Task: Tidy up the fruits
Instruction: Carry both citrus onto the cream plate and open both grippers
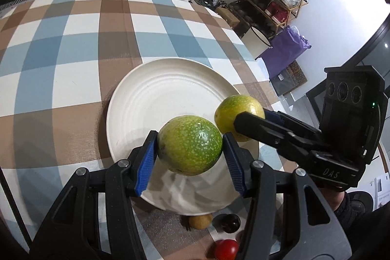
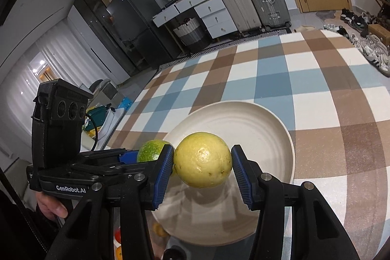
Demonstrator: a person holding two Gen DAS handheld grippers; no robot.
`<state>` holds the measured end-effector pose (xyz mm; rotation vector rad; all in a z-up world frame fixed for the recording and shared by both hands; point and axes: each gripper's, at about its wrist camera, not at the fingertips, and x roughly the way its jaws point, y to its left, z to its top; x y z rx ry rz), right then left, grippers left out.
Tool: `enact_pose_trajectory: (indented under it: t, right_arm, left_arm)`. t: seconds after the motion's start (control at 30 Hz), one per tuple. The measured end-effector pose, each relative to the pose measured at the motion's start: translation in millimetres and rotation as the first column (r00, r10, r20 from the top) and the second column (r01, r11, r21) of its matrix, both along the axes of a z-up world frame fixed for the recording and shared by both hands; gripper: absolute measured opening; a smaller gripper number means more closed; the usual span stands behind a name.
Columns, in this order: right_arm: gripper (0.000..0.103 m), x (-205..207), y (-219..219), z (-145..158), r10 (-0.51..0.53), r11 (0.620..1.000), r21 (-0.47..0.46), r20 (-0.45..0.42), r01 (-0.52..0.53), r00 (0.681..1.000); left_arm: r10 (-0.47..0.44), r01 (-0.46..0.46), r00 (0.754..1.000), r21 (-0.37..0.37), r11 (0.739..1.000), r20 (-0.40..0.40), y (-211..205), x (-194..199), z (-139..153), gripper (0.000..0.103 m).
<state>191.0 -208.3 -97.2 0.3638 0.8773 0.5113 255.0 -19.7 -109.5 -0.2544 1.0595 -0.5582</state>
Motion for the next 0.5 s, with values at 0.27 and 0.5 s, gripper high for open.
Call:
enact_pose_trajectory:
  t: [0.27,0.5]
  right_arm:
    - [0.050,5,-1,-10,-0.020,0.999,-0.026,-0.020,0.020,1.000]
    - [0.050,4,-12,-13,-0.056,0.998,0.022,-0.067,0.057,0.996]
  left_arm:
    - [-0.018,0.018,1.000,0.022,1.000,-0.003,-10,8,-8,0.051]
    - [0.013,-0.012,1.000,0.052,0.999,-0.019,-9,7,-6,0.053]
